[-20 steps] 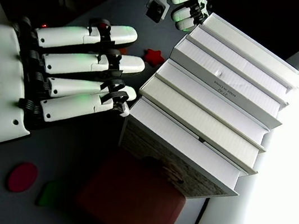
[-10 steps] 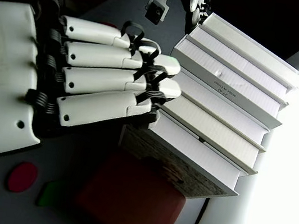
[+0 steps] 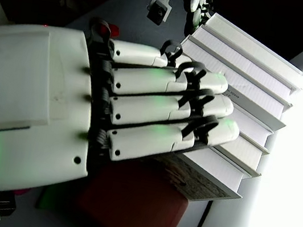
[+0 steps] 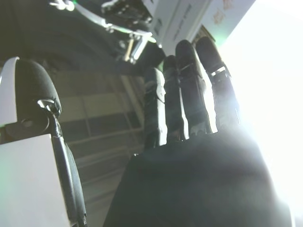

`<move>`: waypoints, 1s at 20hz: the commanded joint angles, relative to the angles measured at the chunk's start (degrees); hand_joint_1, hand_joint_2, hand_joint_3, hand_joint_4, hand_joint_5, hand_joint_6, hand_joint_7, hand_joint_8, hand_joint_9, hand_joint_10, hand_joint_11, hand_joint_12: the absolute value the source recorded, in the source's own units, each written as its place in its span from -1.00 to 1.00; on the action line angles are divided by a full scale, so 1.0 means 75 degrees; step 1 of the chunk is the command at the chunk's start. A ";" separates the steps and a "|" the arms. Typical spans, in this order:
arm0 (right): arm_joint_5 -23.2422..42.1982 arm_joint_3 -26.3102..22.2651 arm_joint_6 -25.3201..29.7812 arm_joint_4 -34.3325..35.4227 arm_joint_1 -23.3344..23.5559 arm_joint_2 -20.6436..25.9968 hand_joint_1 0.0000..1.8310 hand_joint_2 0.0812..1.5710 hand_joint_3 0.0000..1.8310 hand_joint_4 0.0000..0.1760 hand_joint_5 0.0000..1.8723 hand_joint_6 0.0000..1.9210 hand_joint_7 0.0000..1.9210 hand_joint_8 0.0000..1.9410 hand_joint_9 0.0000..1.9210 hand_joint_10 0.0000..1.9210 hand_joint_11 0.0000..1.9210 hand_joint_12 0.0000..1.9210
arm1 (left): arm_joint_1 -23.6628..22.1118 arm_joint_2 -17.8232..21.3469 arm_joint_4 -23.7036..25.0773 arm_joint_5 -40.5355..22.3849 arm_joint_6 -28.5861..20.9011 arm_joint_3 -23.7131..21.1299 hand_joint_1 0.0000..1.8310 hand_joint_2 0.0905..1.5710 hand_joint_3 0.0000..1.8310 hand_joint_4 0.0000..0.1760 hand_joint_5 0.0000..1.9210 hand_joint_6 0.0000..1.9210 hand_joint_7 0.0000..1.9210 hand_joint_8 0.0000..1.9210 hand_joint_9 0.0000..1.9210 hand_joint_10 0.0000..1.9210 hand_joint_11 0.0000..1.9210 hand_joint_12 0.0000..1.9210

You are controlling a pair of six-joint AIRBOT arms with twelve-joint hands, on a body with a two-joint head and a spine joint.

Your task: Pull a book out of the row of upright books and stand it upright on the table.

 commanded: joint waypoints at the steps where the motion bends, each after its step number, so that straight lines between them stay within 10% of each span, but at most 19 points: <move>1: 0.0483 0.0058 0.0038 0.0384 0.0140 -0.0049 -0.54 0.52 -0.97 0.12 -0.71 -1.00 -1.00 -1.00 -1.00 -1.00 -1.00 -1.00 | -0.0105 -0.0029 -0.0534 -0.0774 -0.0070 0.0002 0.07 0.11 -0.99 -0.72 -0.62 -0.99 -0.62 -0.99 -0.58 -0.99 -1.00 0.04; 4: 0.0381 0.0185 0.0038 0.0339 0.0140 -0.0185 -0.70 0.54 -0.98 -0.07 -0.72 -1.00 -1.00 -1.00 -1.00 -1.00 -1.00 -1.00 | -0.0109 -0.0030 -0.0489 -0.0772 -0.0070 -0.0006 0.09 0.12 -1.00 -0.69 -0.59 -0.99 -0.60 -0.99 -0.56 -0.98 -1.00 0.09; 9: 0.0343 0.0237 0.0037 0.0238 0.0140 -0.0355 -0.90 0.51 -1.00 0.95 -0.76 -1.00 -1.00 -1.00 -1.00 -1.00 -1.00 -1.00 | -0.0005 0.0116 -0.0460 -0.0744 -0.0070 -0.0122 0.16 0.14 -0.99 -0.85 -0.60 -1.00 -0.63 -1.00 -0.60 -0.99 -1.00 -0.02; 20: 0.0318 0.0279 0.0037 0.0197 0.0140 -0.0522 -0.81 0.55 -0.99 0.89 -0.76 -1.00 -1.00 -1.00 -1.00 -1.00 -1.00 -1.00 | 0.0031 0.0348 -0.0377 -0.0754 -0.0070 -0.0367 0.19 0.14 -1.00 -0.79 -0.56 -1.00 -0.57 -0.99 -0.57 -0.99 -1.00 0.09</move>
